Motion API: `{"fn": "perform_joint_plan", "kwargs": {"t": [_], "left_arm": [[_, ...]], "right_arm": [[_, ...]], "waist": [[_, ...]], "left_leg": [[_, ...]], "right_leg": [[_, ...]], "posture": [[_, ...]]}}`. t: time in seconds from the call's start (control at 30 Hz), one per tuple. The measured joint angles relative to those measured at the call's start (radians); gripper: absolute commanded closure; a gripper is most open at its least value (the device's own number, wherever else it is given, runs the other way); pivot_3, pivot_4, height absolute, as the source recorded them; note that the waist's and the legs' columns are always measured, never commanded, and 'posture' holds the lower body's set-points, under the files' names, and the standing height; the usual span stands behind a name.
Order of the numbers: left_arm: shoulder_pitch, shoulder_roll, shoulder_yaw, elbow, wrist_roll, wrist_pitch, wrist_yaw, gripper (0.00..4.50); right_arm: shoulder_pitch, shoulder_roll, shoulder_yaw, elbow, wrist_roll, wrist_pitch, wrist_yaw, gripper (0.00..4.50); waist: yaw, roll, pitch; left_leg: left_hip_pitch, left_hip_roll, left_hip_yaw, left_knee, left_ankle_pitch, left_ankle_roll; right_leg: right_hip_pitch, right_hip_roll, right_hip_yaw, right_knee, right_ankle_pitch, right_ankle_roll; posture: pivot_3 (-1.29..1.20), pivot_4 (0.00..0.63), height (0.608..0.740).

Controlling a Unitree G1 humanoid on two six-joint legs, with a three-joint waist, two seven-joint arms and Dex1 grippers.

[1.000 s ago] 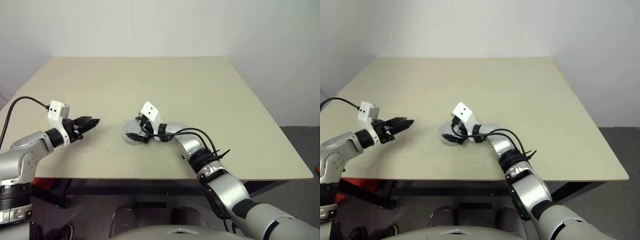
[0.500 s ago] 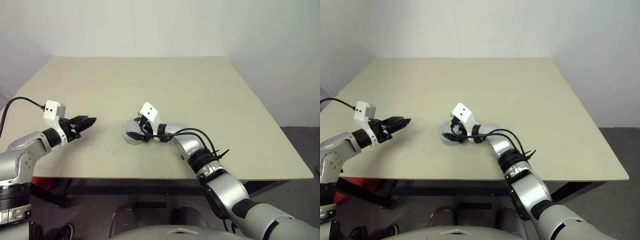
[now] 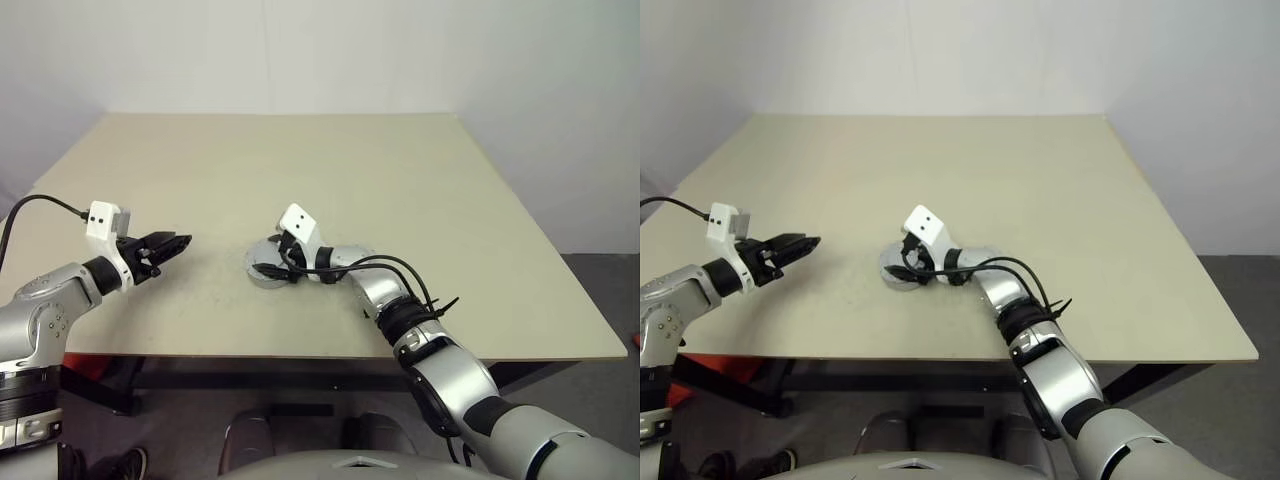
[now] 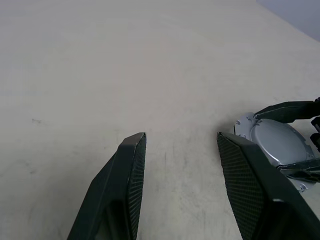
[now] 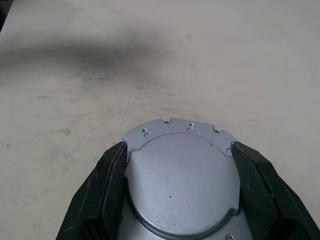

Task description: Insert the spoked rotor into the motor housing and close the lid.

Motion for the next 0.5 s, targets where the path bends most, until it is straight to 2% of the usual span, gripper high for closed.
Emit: {"fn": "perform_joint_plan", "kwargs": {"t": [0.5], "left_arm": [[0.007,0.0,0.0,0.0,0.0,0.001,0.001,2.1]], "right_arm": [[-0.019,-0.042,0.019,0.012,-0.001,0.008,0.031,1.28]], "waist": [[0.011,0.0,0.0]], "left_leg": [[0.001,-0.001,0.0,-0.002,0.0,0.0]], "right_leg": [[0.007,-0.001,0.0,-0.008,0.0,0.0]], "posture": [[0.0,0.0,0.74]]}}
